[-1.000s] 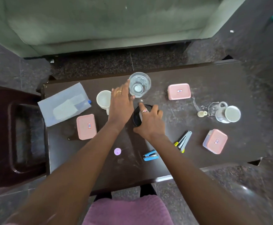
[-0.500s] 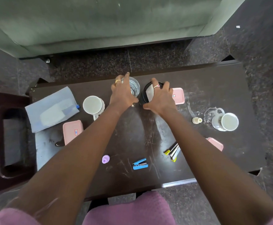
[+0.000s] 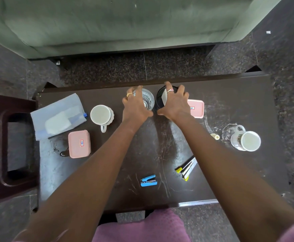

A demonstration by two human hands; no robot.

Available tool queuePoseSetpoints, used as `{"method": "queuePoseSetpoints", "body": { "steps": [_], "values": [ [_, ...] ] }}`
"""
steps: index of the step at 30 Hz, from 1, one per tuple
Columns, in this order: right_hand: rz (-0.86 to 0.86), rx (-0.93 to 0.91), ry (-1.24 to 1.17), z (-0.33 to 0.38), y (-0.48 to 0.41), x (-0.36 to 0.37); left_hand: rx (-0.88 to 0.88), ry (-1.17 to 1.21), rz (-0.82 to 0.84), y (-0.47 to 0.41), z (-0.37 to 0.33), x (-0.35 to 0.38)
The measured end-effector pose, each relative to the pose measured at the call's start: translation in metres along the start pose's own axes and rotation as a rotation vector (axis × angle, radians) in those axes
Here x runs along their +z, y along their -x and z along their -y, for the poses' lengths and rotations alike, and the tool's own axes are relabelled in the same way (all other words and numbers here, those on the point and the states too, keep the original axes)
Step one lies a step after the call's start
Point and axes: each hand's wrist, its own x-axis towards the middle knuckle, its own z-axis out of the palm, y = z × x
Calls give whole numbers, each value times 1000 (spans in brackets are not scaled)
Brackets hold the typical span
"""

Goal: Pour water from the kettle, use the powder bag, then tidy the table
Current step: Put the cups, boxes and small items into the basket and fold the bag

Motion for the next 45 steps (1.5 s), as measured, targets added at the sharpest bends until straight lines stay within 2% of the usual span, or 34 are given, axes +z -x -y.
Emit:
{"method": "queuePoseSetpoints", "body": {
  "steps": [12, 36, 42, 45],
  "values": [
    [4, -7, 11, 5, -2, -2, -4, 73, -65, 2, 2, 6],
    [-22, 65, -11, 7, 1, 6, 28, 88, -82, -7, 8, 8],
    [-30, 41, 5, 5, 3, 7, 45, 79, -94, -9, 11, 10],
    [-73, -37, -34, -2, 12, 5, 36, 87, -102, -8, 12, 10]
  ]
}}
